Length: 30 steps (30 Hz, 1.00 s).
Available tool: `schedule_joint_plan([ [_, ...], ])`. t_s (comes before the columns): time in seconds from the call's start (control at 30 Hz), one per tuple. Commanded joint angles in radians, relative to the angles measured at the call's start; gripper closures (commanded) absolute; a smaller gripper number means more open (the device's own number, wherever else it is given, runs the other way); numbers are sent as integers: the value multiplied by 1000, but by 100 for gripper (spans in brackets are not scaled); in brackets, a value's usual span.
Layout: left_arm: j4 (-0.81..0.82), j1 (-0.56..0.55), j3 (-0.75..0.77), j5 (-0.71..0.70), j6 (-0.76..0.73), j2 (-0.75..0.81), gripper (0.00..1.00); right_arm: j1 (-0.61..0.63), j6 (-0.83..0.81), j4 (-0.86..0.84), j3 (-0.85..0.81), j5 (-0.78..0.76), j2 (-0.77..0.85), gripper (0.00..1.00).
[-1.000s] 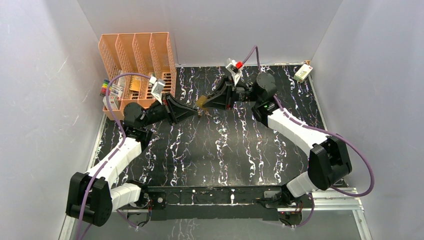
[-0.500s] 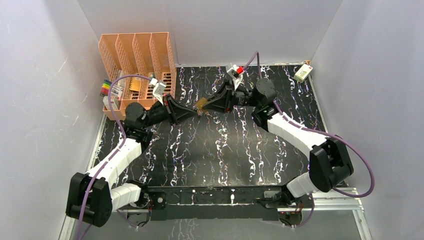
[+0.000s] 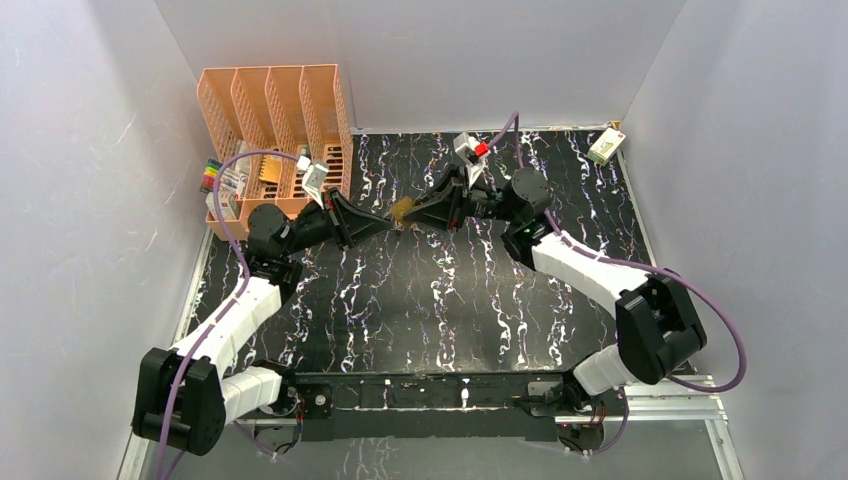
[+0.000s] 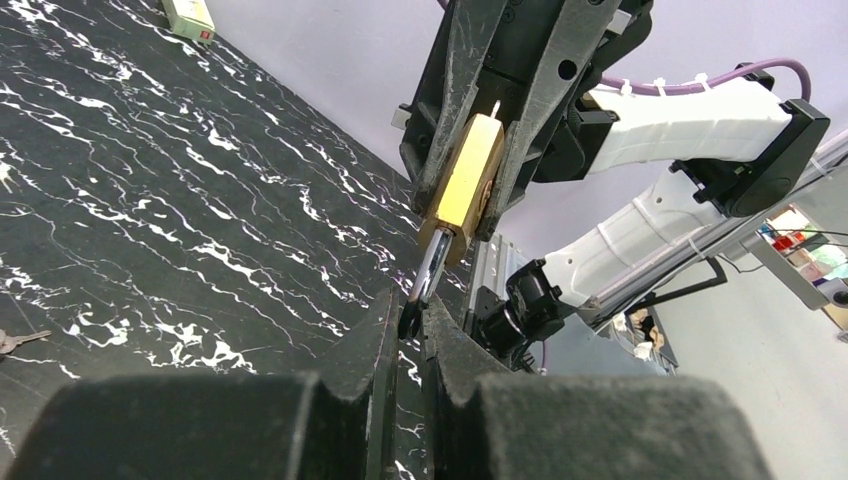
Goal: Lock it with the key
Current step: Lock the lock.
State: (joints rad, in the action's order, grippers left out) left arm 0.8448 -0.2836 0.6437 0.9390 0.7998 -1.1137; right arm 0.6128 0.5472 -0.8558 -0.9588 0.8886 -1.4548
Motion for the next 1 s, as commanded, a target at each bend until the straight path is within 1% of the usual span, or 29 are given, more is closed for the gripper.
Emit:
schedule_joint_plan([
  [0.0, 221, -29, 86, -143, 50, 37, 100, 168, 44, 58, 39, 220, -110, 100],
  [0.1, 221, -28, 87, -144, 46, 45, 100, 177, 121, -58, 65, 233, -152, 100],
  [0.2, 220, -26, 88, -147, 42, 50, 100, 184, 163, -126, 86, 233, -184, 100],
  [0.53, 227, -14, 105, -143, 42, 47, 100, 223, 190, -184, 97, 229, -234, 100],
  [0.73, 227, 2, 80, -125, 42, 69, 100, 219, 148, -121, 72, 223, -199, 100],
  [0.97, 222, 28, 46, -102, 47, 94, 100, 166, 113, -59, 74, 218, -136, 100],
])
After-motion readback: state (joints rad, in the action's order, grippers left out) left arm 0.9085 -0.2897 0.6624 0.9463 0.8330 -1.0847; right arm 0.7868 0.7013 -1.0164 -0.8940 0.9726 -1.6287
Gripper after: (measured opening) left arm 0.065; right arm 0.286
